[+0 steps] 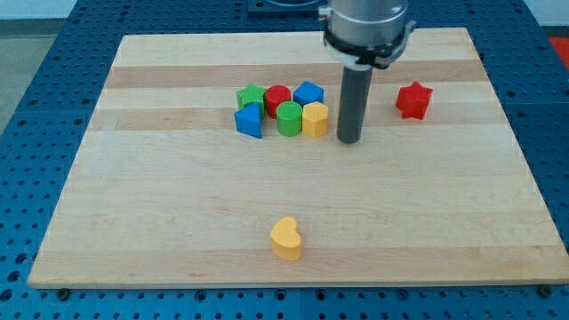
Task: Place the arm towards the left side of the red star
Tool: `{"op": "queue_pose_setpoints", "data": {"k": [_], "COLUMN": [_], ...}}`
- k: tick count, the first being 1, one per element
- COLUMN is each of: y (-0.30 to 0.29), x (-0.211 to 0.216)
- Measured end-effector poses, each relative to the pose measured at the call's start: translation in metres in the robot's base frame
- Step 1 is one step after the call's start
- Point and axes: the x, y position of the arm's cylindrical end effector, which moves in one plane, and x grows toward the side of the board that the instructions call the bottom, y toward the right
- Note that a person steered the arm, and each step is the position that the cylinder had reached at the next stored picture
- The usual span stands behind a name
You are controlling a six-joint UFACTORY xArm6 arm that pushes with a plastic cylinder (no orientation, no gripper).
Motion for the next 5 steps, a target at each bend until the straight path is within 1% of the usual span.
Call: {"op": "queue_pose_setpoints", "data": {"k": [1, 2, 3, 4, 5], "y": [0.018, 0.018, 0.022, 0.024, 0.044], "x": [-0.011, -0.023, -0.046, -0.057, -0.070]}}
